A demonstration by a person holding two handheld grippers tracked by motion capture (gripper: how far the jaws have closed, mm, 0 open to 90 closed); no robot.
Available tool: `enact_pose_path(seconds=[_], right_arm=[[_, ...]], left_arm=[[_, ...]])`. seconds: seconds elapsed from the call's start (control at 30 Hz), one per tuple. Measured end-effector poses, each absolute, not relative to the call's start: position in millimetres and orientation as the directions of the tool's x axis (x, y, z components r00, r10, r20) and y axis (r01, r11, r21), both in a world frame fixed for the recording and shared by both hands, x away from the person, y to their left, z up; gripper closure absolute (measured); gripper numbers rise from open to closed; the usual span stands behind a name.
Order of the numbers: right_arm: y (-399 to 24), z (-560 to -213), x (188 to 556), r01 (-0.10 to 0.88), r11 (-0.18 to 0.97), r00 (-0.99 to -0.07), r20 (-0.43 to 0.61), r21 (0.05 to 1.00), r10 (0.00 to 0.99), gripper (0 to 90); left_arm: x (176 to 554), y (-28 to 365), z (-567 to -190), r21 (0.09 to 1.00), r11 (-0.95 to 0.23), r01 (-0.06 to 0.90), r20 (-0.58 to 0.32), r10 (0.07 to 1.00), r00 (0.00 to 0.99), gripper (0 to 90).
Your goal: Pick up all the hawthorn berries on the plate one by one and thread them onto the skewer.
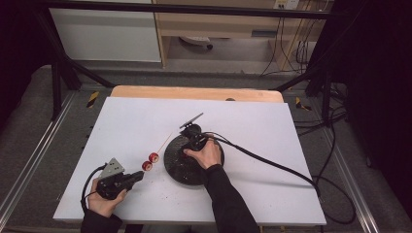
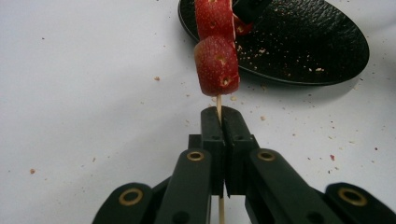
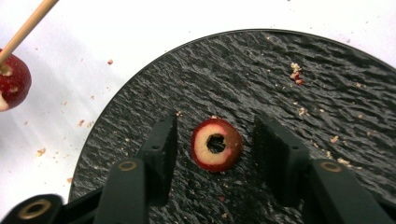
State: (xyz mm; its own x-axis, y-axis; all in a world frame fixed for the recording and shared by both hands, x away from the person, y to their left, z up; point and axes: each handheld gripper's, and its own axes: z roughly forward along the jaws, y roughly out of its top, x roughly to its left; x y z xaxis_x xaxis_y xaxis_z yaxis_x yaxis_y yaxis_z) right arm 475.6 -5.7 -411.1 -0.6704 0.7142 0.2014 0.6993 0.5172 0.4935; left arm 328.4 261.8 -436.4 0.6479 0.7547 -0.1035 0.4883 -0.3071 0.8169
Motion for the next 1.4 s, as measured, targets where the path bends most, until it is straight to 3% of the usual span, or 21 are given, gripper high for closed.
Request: enact_pose_path(seconds=[0.5,1.4], right_arm=[[-4.1,-416.9,476.8,0.722,0.513,-0.652,0.205,0.465,0.73,61.4],[-11.2,-401.1,469.3,0.719,0.501,-0.647,0.199,0.482,0.737,62.6]], left_arm=[[327.9,261.3,-436.1,0.818,-0.308,0.486,-0.102,0.754,0.649,88.2],[325.7,259.0,-434.5,0.823,-0.313,0.474,-0.092,0.749,0.656,88.2]])
